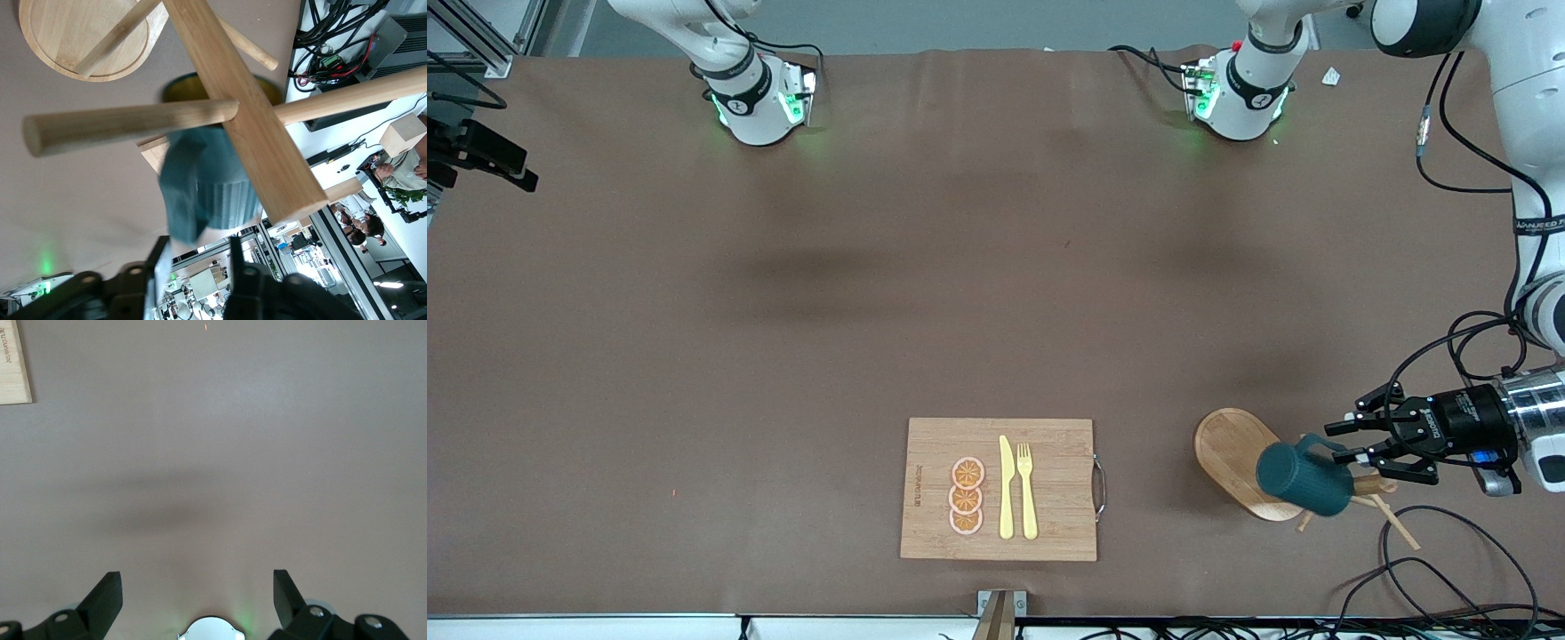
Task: Pass cup and hang on rack
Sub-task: 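Open the left gripper and pull it back from the mug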
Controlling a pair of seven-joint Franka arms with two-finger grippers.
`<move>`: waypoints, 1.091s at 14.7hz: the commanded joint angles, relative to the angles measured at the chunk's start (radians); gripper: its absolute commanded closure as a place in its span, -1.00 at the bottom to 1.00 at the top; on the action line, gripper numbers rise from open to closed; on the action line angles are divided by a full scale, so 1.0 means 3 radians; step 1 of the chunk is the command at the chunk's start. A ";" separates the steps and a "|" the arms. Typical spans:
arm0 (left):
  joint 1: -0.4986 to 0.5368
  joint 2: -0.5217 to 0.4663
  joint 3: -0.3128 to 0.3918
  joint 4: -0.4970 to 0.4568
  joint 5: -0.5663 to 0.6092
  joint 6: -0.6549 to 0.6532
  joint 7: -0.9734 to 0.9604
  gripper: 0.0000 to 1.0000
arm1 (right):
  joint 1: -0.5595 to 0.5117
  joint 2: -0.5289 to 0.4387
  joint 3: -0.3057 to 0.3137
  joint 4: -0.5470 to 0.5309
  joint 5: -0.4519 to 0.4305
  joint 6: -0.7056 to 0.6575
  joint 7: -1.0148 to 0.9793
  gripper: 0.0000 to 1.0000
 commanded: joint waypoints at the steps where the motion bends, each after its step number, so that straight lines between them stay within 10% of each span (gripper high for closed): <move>1: 0.0024 -0.0040 -0.0024 0.0035 -0.0059 -0.0192 0.0042 -1.00 | -0.0107 -0.0038 0.0023 -0.0018 0.0002 -0.0020 -0.0021 -1.00; 9: -0.0037 -0.0638 -0.0045 0.0035 0.0241 -0.0898 0.0057 -1.00 | -0.0061 -0.0054 0.0049 0.0012 -0.0003 -0.0030 -0.0021 -1.00; 16: -0.0078 -0.1277 -0.0745 0.0030 0.1821 -0.1046 0.0062 -1.00 | -0.0072 -0.0054 0.0044 0.0022 -0.0003 -0.0051 -0.0026 -1.00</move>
